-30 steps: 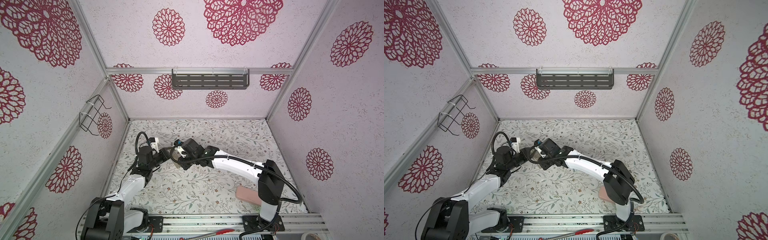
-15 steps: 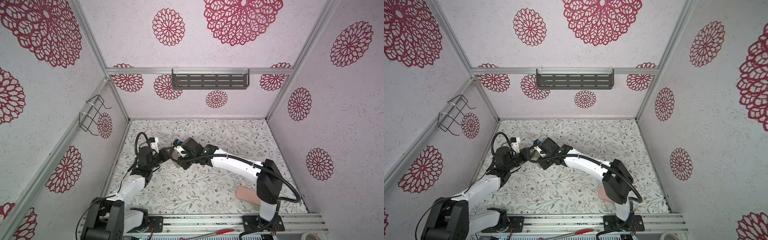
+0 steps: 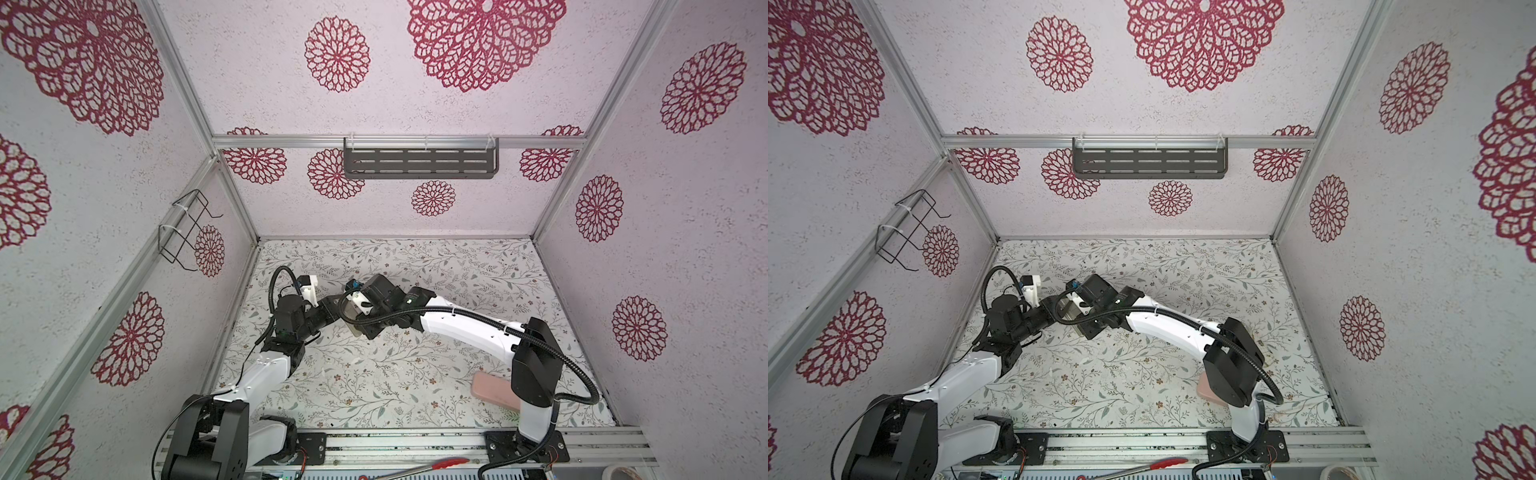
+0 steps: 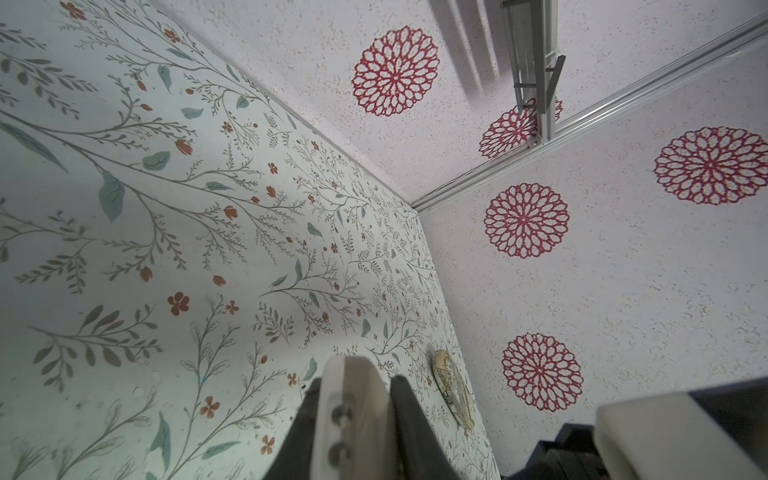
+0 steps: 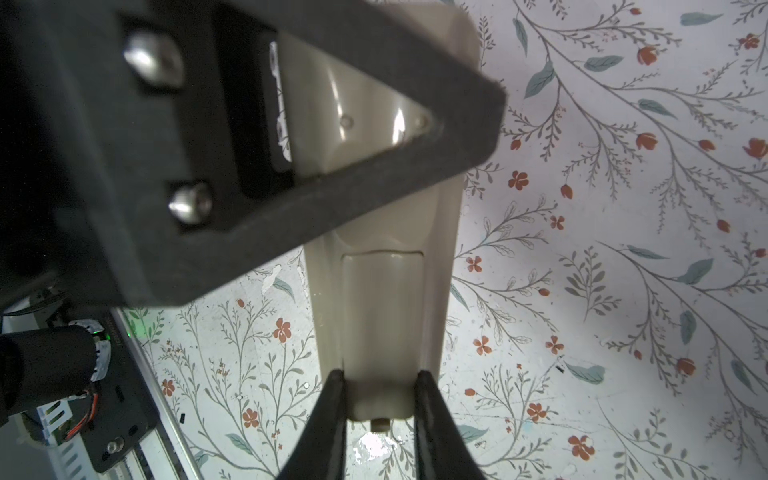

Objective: Load the batteries into the remote control
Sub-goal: 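Slide the cover over the batteries toward the left gripper with the right gripper, then open the right gripper to release the seated cover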

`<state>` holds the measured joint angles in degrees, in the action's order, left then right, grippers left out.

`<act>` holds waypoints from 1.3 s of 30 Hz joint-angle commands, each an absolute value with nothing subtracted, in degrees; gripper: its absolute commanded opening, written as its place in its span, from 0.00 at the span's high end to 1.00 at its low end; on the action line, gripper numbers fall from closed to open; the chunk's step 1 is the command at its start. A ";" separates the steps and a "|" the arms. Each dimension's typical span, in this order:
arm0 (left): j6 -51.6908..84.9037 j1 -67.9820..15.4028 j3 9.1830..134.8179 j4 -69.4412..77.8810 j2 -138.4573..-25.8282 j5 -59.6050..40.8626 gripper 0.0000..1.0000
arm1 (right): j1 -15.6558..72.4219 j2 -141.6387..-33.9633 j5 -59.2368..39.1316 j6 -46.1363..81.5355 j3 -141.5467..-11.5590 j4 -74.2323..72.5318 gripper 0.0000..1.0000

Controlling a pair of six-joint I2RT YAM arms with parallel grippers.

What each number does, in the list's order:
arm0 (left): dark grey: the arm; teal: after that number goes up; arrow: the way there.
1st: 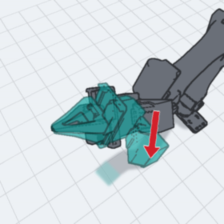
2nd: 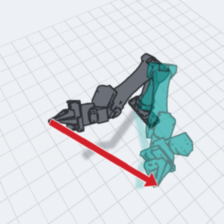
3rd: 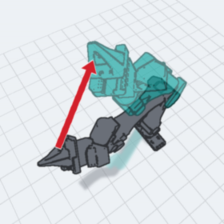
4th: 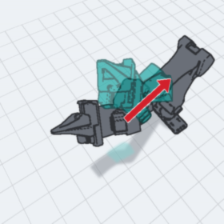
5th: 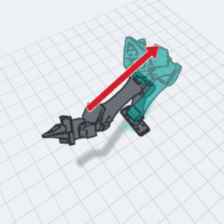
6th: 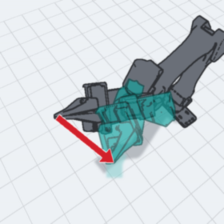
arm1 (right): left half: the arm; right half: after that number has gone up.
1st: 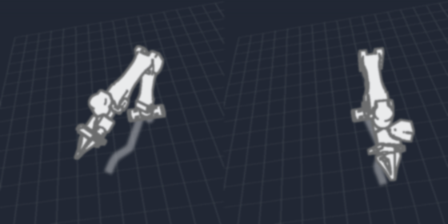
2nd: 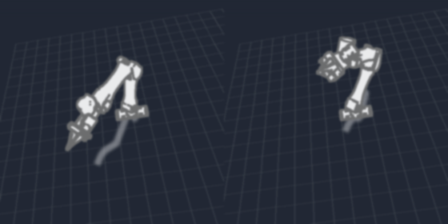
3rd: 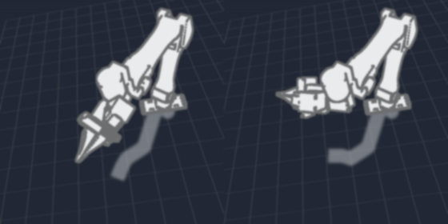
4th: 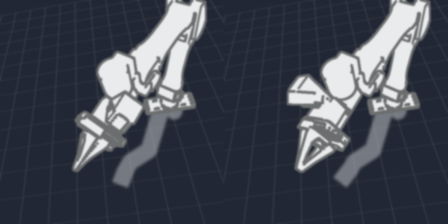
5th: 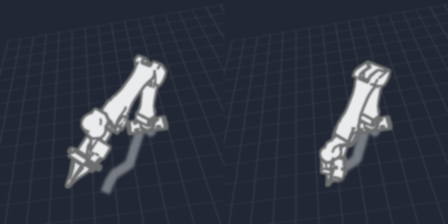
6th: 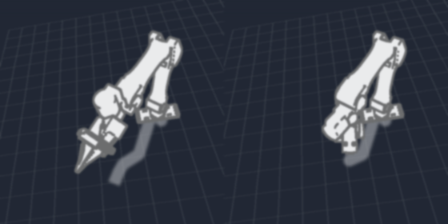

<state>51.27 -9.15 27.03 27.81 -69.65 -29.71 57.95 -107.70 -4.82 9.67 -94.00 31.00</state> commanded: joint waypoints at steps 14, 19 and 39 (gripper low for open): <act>53.00 -10.97 26.28 33.40 -68.20 -34.76 1.00 | 58.44 -106.70 -4.59 7.50 -96.40 30.70 0.72; 53.09 -11.07 26.30 33.40 -68.05 -34.72 1.00 | 58.59 -106.47 -4.32 7.55 -96.32 30.89 0.66; 54.14 -11.07 26.02 34.52 -69.56 -34.10 1.00 | 58.92 -102.74 -1.57 7.75 -96.70 32.60 0.39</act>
<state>52.93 -10.48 26.15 30.94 -69.67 -32.80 58.63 -107.13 -3.09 8.21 -95.13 32.29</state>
